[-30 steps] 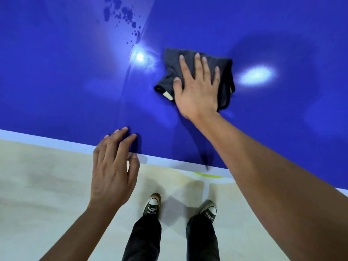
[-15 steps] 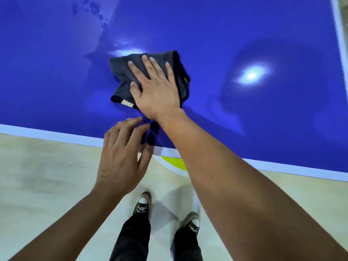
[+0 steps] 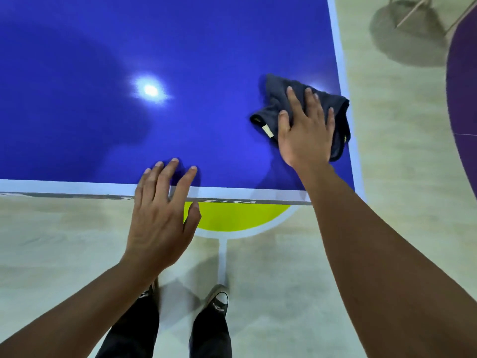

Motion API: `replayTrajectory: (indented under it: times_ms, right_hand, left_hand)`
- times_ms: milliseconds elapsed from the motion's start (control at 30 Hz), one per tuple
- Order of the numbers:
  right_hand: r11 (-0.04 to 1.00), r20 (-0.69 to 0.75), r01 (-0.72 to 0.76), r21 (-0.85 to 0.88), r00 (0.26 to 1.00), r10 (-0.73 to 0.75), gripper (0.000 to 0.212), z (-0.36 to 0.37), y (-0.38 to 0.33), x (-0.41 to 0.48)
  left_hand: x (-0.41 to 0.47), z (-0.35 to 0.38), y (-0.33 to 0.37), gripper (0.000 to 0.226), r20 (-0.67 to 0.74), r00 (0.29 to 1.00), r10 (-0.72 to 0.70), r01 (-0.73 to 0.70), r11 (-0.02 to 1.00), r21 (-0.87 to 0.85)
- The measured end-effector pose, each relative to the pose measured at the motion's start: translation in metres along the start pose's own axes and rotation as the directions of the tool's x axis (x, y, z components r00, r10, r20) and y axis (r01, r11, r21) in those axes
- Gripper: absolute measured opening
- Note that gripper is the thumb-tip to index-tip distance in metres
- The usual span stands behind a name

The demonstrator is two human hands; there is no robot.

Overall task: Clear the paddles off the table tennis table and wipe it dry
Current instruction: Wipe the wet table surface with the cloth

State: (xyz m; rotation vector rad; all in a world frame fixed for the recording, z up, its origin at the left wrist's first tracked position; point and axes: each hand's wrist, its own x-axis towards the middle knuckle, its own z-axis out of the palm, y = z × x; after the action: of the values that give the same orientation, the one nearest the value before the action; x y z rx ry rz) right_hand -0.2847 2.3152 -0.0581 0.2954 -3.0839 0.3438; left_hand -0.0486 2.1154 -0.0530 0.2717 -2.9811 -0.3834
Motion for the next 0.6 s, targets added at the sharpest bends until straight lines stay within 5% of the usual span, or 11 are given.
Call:
replayTrajectory:
  times_ms: [333,600]
  right_hand:
    - [0.988,-0.026,-0.157,-0.01,0.987,0.156,0.059,-0.006,0.02,-0.024]
    - [0.967,-0.056,-0.253,0.016,0.966,0.253,0.063,0.01,-0.059,-0.06]
  left_hand:
    - [-0.01,-0.006,-0.026,0.061,-0.026,0.999,0.046,-0.047,0.998,-0.041]
    - [-0.043,-0.039,-0.146,0.059,-0.127,0.984,-0.121,0.126,0.992,0.03]
